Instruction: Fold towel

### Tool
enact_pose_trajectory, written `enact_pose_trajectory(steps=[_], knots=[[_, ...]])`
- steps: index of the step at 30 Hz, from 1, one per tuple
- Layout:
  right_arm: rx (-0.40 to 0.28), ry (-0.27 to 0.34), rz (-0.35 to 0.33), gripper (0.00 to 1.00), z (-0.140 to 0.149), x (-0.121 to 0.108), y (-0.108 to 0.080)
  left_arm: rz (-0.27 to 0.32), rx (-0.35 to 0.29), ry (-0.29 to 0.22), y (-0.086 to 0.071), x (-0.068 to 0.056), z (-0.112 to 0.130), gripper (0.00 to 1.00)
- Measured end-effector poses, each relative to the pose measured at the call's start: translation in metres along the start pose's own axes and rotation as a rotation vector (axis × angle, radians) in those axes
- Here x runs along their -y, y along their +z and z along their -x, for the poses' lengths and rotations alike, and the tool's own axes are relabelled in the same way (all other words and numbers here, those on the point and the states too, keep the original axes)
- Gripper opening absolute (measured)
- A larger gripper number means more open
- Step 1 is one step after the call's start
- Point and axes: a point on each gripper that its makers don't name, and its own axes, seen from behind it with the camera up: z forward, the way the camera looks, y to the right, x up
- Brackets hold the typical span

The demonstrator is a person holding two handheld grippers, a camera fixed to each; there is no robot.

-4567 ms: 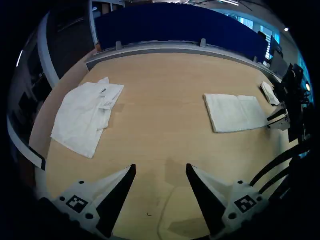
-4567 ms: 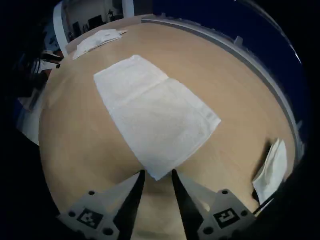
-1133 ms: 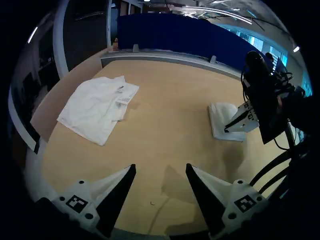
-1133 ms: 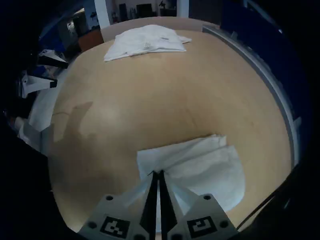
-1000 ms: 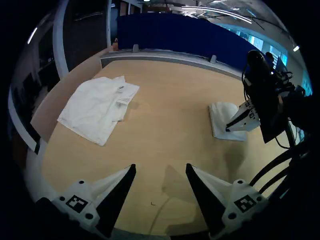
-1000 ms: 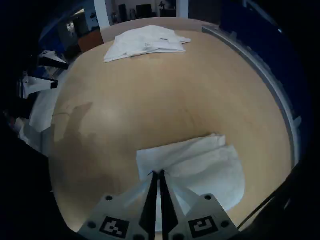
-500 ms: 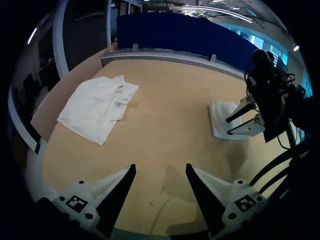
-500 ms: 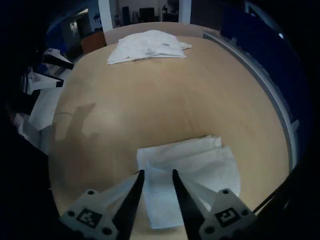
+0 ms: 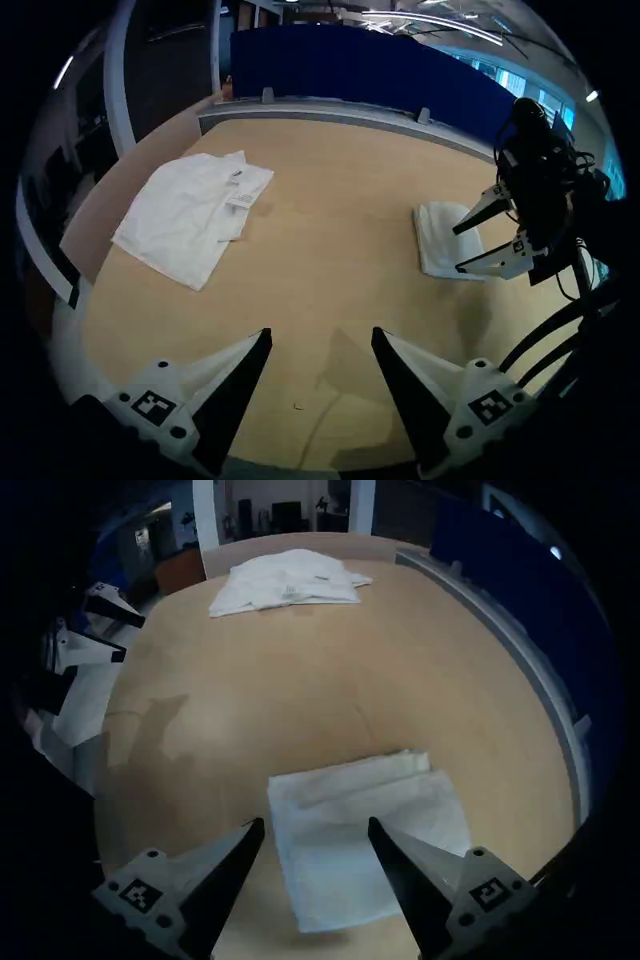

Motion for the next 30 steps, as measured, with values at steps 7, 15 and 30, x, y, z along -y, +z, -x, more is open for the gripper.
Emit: enact_pose_trajectory(steps=[7,15,30], knots=[[0.006,0.035,0.031,1.0,0.01,-0.002,-0.01,0.006,0.0,0.008,0.0,-0.003,-0.001,0.93],[-0.004,0.162,0.083,1.0,0.023,-0.004,-0.021,0.017,0.001,0.017,0.004,-0.006,-0.002,0.93],[0.007,0.386,0.211,1.0,0.055,-0.009,-0.04,0.034,0.003,0.032,0.009,-0.009,-0.007,0.93]])
